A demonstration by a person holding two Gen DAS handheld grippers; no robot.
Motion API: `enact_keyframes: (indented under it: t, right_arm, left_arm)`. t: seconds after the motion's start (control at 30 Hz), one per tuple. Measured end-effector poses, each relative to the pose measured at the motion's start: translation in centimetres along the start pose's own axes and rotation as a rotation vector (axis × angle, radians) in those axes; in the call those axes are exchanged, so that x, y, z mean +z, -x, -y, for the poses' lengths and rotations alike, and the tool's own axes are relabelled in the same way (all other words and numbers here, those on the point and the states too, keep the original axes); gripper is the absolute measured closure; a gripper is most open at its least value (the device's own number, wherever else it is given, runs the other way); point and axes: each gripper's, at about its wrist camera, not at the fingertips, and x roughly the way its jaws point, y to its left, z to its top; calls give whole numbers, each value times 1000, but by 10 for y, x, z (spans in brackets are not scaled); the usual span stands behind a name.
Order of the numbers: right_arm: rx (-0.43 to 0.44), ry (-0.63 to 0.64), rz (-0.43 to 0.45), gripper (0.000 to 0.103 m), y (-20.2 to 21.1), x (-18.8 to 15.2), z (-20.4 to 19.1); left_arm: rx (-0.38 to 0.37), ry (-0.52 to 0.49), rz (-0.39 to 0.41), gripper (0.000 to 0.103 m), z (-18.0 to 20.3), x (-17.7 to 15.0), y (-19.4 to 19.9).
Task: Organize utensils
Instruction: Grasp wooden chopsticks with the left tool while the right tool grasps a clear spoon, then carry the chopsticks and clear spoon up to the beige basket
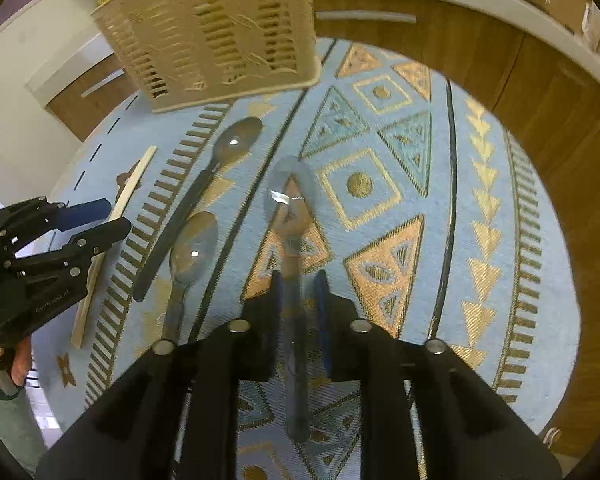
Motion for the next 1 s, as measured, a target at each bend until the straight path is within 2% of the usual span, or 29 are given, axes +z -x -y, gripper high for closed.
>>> enact_keyframes:
  t: [0.07, 0.17, 0.23, 0.33, 0.37, 0.4, 0.43, 0.47, 0.57, 0.73, 0.9, 1.0]
  right_arm:
    - [3, -3, 5, 62, 2, 2, 3]
    - [-17, 21, 8, 62, 2, 8, -1]
    - [-38, 36, -23, 63, -3, 12, -6]
    - [-75, 83, -56, 79, -10, 12, -20]
    - [-108, 100, -52, 90, -11, 11, -24]
    - [-137, 126, -53, 92, -11, 9, -30]
    - [-138, 138, -52, 92, -10, 8, -33]
    - [-129, 141, -51, 93, -10, 8, -34]
    - [-110, 155, -23, 93, -2, 5, -39]
    - [-53, 179, 46, 93, 28, 7, -51]
    - [14, 187, 179, 93, 70, 28, -61]
    - [53, 185, 259, 93, 95, 46, -63]
  left_arm:
    - [-16, 4, -5, 72, -2, 1, 0]
    - [-17, -5, -12, 72, -4, 2, 0]
    - [-12, -11, -19, 72, -3, 4, -1]
    - [-10, -13, -24, 73, -1, 8, -3]
    - [-7, -16, -19, 74, -1, 7, -2]
    - [-6, -21, -13, 79, 0, 7, -2]
    - [-7, -23, -11, 88, 2, 7, -2]
    - [4, -24, -7, 91, 4, 7, -3]
    - [8, -17, 23, 92, 7, 6, -1]
    - [-133, 98, 214, 93, -10, 5, 30]
    - [-178, 127, 438, 93, -24, 14, 94]
    - [-175, 146, 543, 93, -32, 26, 126]
